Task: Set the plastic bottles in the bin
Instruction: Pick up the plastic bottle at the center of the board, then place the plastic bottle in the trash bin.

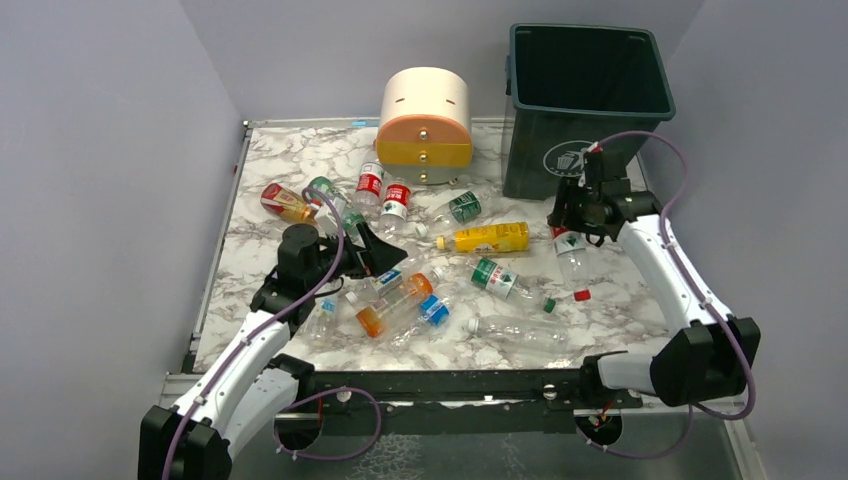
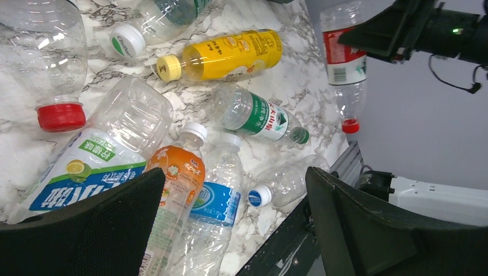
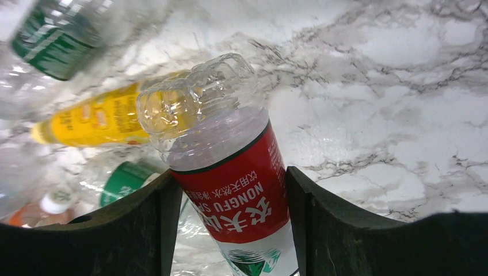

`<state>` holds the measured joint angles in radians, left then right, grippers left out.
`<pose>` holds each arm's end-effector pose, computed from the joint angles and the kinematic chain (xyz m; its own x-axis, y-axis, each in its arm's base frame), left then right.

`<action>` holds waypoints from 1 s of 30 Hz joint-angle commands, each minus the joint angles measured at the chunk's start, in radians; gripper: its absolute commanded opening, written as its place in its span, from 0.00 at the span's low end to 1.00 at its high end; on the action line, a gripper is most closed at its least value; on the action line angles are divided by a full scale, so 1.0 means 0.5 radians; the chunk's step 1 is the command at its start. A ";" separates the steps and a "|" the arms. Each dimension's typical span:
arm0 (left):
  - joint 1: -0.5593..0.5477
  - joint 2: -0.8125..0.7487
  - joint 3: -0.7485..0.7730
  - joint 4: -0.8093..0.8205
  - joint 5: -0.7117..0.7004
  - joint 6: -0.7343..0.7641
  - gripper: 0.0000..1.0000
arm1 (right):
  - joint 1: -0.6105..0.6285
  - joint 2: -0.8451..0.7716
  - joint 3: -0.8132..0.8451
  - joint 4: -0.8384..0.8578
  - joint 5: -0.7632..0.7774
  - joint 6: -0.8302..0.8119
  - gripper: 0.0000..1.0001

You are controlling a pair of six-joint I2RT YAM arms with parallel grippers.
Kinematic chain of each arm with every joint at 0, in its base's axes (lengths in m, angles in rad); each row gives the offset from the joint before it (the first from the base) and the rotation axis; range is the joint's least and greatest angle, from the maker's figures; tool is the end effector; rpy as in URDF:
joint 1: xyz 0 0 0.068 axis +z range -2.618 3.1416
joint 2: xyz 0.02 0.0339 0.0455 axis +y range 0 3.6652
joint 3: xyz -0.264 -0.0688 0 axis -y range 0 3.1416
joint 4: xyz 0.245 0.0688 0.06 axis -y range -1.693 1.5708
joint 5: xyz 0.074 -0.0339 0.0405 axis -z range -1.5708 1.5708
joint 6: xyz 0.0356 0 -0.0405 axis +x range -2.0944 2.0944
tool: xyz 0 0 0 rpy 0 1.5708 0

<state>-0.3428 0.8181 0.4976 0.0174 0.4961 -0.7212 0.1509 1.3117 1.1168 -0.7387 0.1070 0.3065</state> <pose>0.1746 -0.0803 0.2545 -0.6888 -0.3707 -0.6230 0.3577 0.5736 -0.7369 0.2669 0.0367 0.2922 -0.7837 0.1843 -0.5931 0.1571 0.9827 0.0977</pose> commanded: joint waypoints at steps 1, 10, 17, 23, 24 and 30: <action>-0.011 -0.033 -0.030 0.049 -0.035 -0.024 0.99 | 0.011 -0.134 0.250 -0.177 -0.132 -0.004 0.41; -0.014 0.081 0.014 0.080 -0.017 0.028 0.99 | 0.011 -0.195 0.794 -0.412 -0.341 0.050 0.41; -0.012 0.089 0.032 0.096 -0.024 0.023 0.99 | 0.010 -0.117 1.195 -0.406 -0.551 0.160 0.42; -0.013 0.176 0.155 0.033 -0.047 0.090 0.99 | 0.010 0.117 1.570 -0.246 -0.725 0.265 0.42; -0.012 0.188 0.174 0.025 -0.050 0.096 0.99 | 0.010 0.174 1.646 -0.213 -0.747 0.279 0.42; -0.013 0.274 0.349 -0.118 -0.100 0.154 0.99 | 0.010 0.464 2.024 0.059 -0.777 0.346 0.43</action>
<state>-0.3428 0.9314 0.5911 0.0051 0.4801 -0.6861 0.1513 1.4761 2.0281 -0.8452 -0.2356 0.4397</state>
